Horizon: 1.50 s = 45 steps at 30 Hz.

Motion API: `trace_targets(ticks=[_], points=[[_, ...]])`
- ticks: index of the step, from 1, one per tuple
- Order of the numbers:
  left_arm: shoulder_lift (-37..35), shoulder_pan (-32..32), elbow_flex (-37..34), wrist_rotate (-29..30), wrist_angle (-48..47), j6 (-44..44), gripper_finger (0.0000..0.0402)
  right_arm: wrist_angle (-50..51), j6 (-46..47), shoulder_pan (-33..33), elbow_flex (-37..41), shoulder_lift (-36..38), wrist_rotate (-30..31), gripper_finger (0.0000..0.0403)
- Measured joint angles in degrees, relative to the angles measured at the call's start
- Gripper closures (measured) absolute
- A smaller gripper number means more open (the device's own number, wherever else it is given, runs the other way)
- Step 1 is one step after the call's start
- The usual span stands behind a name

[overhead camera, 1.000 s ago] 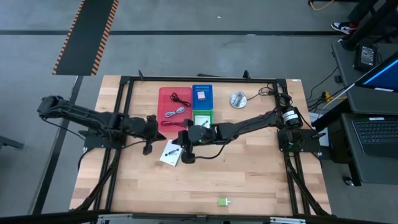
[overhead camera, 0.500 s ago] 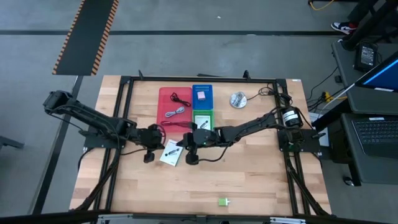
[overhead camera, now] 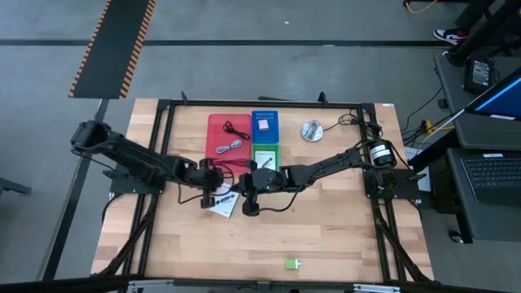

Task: Pick and place items into bin
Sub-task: Put the white card reader box into the green bin

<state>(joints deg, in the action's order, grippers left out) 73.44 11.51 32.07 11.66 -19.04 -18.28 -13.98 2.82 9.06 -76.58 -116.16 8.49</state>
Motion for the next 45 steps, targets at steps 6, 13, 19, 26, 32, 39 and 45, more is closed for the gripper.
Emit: trace_targets(ticks=[6, 13, 19, 26, 32, 39, 45], points=[[3.6, -1.3, 2.2, 1.7, -0.4, 1.5, 0.0398, 0.1, -0.1, 0.1, 0.0, 0.0, 0.0, 0.0403], [4.4, -1.3, 2.8, 2.8, -0.6, 1.2, 0.0398, 0.1, -0.1, 0.2, 0.0, 0.0, 0.0, 0.0402], [4.4, -1.3, 2.8, 2.8, -0.7, 1.1, 0.0398, 0.1, -0.1, 0.2, 0.0, 0.0, -0.1, 0.0402], [4.9, -1.3, 2.8, 2.8, -1.3, 0.9, 0.0398, 0.1, -0.1, 0.2, 0.0, 0.0, -0.1, 0.0402], [7.6, -1.1, 2.7, 3.7, -1.5, 0.4, 0.0398, 0.1, 0.0, 0.1, 0.0, 0.0, -0.1, 0.0402], [8.2, -1.1, 2.8, 4.3, 0.0, 0.5, 0.0398, 0.1, 0.0, 0.1, 0.0, 0.0, -0.1, 0.0402], [8.3, -1.1, 2.8, 4.3, 0.0, 0.5, 0.0398, 0.2, 0.0, 0.1, 0.0, 0.0, -0.1, 0.0402]])
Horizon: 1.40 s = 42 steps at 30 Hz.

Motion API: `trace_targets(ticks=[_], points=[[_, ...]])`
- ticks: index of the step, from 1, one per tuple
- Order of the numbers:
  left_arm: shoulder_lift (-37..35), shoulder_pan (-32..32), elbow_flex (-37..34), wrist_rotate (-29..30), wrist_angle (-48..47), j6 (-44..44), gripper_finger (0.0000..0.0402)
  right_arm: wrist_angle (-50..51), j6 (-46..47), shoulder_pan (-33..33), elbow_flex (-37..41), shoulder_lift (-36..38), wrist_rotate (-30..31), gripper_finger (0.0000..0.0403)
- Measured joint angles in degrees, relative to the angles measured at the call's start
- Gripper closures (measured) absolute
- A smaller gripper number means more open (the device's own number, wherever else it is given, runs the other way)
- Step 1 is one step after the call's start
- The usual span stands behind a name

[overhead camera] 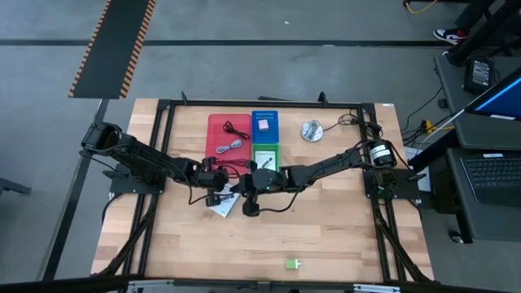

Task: Pick and place items into bin
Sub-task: Put the white card reader box into the green bin

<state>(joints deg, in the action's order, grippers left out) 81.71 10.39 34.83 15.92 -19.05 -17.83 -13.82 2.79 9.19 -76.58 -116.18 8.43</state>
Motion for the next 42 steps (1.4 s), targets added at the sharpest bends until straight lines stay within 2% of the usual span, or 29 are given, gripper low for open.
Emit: trace_targets(ticks=[24, 30, 36, 42], points=[[3.1, 0.0, 0.2, -2.9, -0.1, -4.0, 0.0398, 0.1, 1.6, 0.3, 0.0, 0.0, 0.0, 0.0402], [3.2, 0.0, 0.2, -2.9, -0.2, -4.0, 0.0398, 3.1, 1.5, 1.6, 0.0, 0.0, 0.2, 0.0402], [3.2, 0.0, 0.1, -2.9, -0.3, -4.0, 0.0398, 7.8, 0.7, 4.9, 0.0, 0.0, 6.8, 0.0402], [3.2, 0.0, 0.1, -2.9, -0.4, -4.0, 0.0398, 9.0, -4.1, 9.0, 0.0, 0.0, 12.8, 0.0402]])
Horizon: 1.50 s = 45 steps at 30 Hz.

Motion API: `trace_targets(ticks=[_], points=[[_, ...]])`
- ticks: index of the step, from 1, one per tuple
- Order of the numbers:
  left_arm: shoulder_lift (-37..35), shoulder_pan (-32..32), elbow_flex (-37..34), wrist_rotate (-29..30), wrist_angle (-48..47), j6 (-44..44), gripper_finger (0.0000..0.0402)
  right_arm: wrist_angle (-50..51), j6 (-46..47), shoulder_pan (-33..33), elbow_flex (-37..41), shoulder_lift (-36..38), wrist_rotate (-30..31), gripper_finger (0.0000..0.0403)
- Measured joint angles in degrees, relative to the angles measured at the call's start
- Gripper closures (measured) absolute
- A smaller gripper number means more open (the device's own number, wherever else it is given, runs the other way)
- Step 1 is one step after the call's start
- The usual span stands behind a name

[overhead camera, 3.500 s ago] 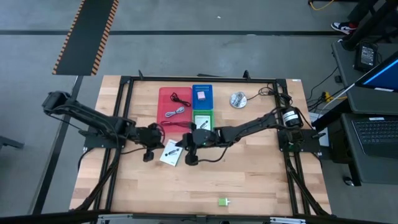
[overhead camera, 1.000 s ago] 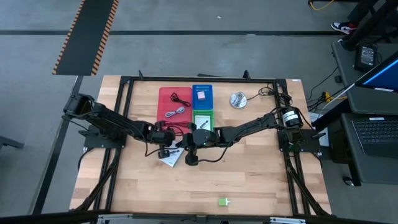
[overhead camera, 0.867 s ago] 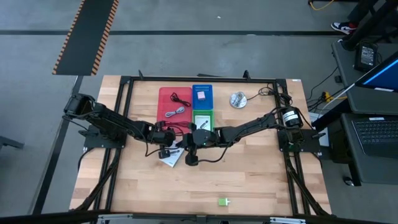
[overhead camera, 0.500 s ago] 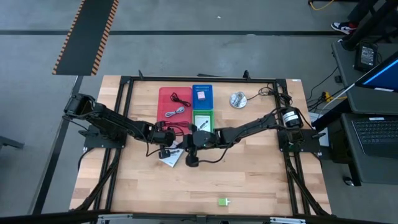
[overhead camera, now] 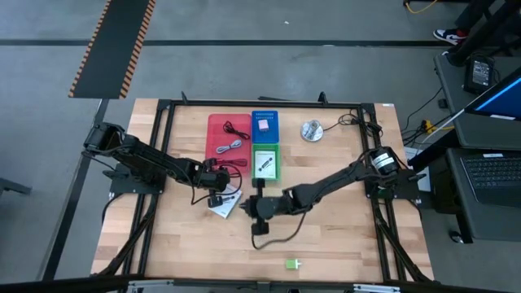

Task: Pick and place items into bin
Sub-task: Put the white card reader box into the green bin

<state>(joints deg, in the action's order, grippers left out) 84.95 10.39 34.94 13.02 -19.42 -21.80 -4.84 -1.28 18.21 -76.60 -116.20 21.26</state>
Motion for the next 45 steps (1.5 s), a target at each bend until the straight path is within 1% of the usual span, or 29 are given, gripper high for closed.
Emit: trace_targets(ticks=[5, 8, 12, 19, 23, 26, 29, 32, 36, 39, 43, 45], points=[[0.0, 0.0, 0.0, 0.3, -0.1, 0.0, 0.0398, 0.1, -0.6, 1.3, 0.0, 0.0, 0.7, 0.04], [0.0, 0.0, 0.0, 0.4, -0.1, 0.0, 0.0398, 0.5, -0.3, 1.5, 0.0, 0.0, 0.8, 0.0386], [0.0, 0.0, 0.0, 0.4, -0.1, 0.0, 0.0398, 0.6, -1.4, 1.5, 0.0, 0.0, 0.8, 0.0354], [0.0, 0.0, 0.0, 0.4, -0.1, 0.0, 0.0398, 0.4, -5.0, 1.5, 0.0, -0.2, 0.8, 0.028], [0.0, 0.0, 0.0, 0.5, -0.1, 0.0, 0.0398, -0.9, -7.5, 1.1, -0.2, -2.0, 0.9, 0.0254], [0.0, 0.0, -0.1, 0.5, 0.0, 0.0, 0.0398, -0.9, -11.5, 1.1, -1.7, -4.8, 2.5, 0.0247], [0.0, 0.0, -0.1, 0.6, 0.0, 0.0, 0.0398, -0.7, -17.1, 1.1, -4.5, -7.6, 6.5, 0.0246], [0.0, 0.0, -0.1, 0.6, 0.0, 0.0, 0.0398, 1.3, -18.4, 1.1, -8.0, -10.0, 6.9, 0.0246], [0.0, 0.0, -0.1, 0.6, 0.1, 0.7, 0.0398, 7.0, -20.2, 1.1, -11.1, -12.3, 6.9, 0.0246], [0.0, 0.0, -0.1, 0.6, 0.2, 0.7, 0.0398, 7.3, -21.5, 1.1, -11.5, -12.6, 7.0, 0.0246], [0.0, 0.0, -0.1, 0.6, 0.3, 0.9, 0.0398, 8.1, -21.9, 1.1, -11.4, -12.7, 11.2, 0.0246], [0.0, 0.0, -0.1, 0.6, 0.3, 1.0, 0.0398, 9.2, -22.1, 1.1, -11.4, -12.7, 11.5, 0.0246]])
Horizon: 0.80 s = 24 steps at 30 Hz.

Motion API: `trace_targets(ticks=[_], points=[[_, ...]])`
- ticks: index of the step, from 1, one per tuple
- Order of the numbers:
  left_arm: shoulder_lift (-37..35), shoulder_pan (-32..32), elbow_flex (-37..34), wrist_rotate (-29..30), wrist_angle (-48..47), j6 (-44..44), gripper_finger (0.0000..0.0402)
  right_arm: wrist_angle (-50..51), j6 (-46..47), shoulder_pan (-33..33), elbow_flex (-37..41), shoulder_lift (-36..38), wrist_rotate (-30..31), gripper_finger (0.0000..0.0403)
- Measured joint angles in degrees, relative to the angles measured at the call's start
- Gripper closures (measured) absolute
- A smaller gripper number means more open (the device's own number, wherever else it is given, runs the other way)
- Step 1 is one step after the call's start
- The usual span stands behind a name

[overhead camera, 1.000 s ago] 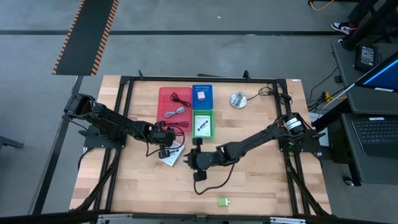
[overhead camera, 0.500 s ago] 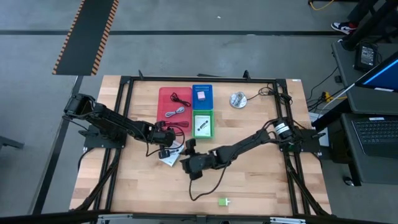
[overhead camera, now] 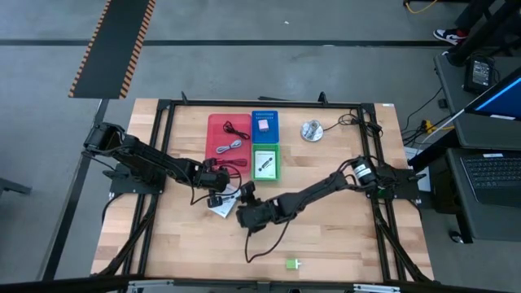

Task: Pick and place items into bin
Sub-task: Put the white card reader box into the green bin

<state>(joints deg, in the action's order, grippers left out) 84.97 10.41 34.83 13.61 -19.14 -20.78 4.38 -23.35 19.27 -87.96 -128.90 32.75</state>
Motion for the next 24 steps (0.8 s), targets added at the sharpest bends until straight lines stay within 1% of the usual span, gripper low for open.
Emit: trace_targets(ticks=[6, 10, 15, 19, 24], points=[[0.0, 0.0, 0.0, 0.0, 0.0, 0.0, 0.0398, 0.7, -3.7, -0.3, 0.1, -1.2, -0.9, 0.0246], [0.0, 0.0, 0.0, 0.0, 0.1, 0.0, 0.0398, -1.2, -6.5, -0.3, 0.0, -2.8, -0.7, 0.0246], [0.0, 0.0, 0.0, 0.0, 0.1, 0.0, 0.0398, -5.1, -9.6, -0.3, -0.1, -3.6, 2.1, 0.0246], [0.0, 0.0, 0.0, 0.0, 0.1, 0.0, 0.0398, -5.9, -10.1, -0.6, -0.4, -3.8, 2.1, 0.0246], [0.0, 0.0, 0.0, -0.1, 0.1, 0.0, 0.0398, -5.9, -10.1, -1.7, -0.4, -3.8, 0.5, 0.0246]])
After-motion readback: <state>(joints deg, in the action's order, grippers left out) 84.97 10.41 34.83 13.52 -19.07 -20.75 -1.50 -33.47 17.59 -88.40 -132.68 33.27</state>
